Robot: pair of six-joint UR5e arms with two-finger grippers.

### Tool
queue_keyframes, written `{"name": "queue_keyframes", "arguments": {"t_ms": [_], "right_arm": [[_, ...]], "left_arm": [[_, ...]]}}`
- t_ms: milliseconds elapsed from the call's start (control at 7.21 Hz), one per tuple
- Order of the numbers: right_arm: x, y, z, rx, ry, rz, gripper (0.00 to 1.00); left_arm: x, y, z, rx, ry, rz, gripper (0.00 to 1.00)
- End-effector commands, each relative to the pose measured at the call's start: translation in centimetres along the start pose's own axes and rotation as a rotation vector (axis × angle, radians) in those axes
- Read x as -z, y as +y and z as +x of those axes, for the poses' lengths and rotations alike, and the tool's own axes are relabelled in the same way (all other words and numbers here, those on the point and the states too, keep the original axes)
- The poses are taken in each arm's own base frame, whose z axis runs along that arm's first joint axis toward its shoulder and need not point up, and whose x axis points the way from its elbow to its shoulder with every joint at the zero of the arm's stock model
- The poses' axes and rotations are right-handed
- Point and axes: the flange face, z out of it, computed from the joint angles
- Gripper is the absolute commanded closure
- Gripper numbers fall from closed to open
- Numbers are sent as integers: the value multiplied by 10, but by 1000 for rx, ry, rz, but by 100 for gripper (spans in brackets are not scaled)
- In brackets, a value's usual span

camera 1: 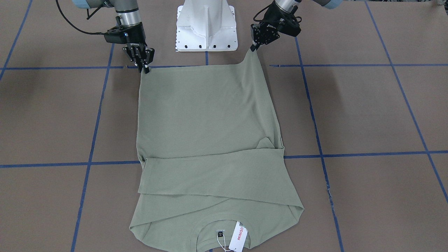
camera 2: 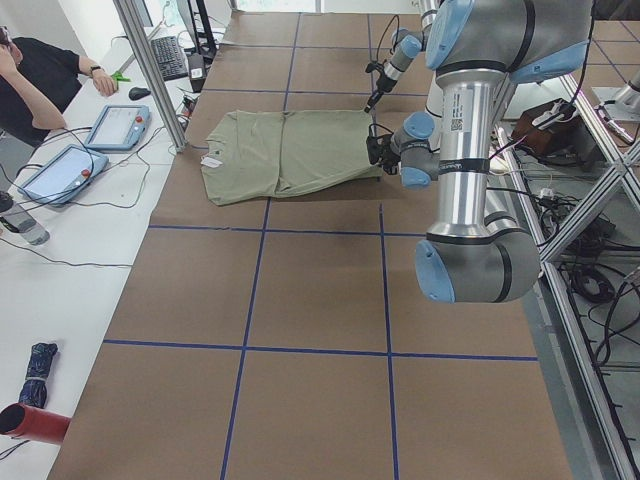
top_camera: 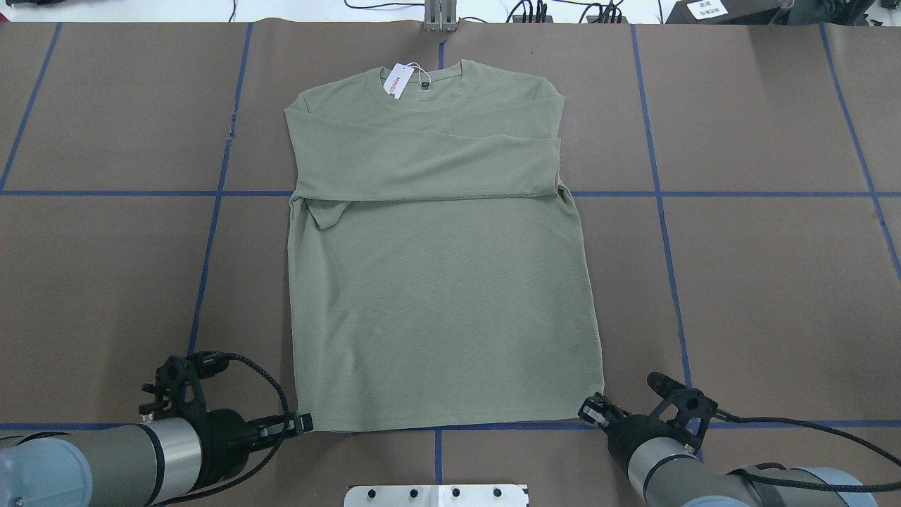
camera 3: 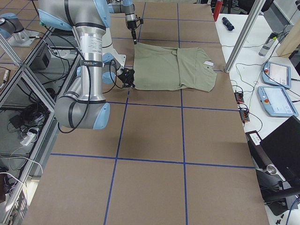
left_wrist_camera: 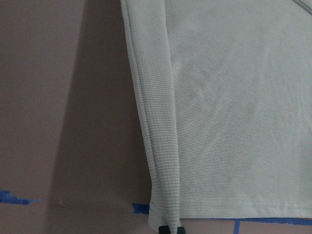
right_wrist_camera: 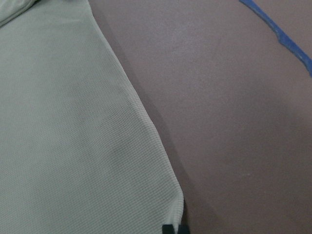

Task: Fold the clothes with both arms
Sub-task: 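Lift the hem with both grippers and fold it toward the collar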

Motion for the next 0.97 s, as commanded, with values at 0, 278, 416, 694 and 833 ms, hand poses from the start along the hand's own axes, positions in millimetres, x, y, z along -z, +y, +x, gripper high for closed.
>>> {"name": "queue_keyframes", "arguments": {"t_ms": [0, 278, 416, 694, 833], "right_arm": [[26, -24, -14, -28, -32, -3, 100], [122, -58, -41, -9, 25, -84, 100], [185, -84, -53, -9, 53, -141, 100], [250, -141, -61, -80, 77, -278, 100], [255, -162, -67, -27, 48, -277, 100]], "left_arm": [[17, 1, 13, 0, 31, -17, 100], [96, -7, 52, 11, 53, -110, 100], [151, -4, 77, 10, 52, -169, 100], [236, -28, 96, 34, 51, -189, 100], [231, -35, 96, 20, 45, -188, 100]]}}
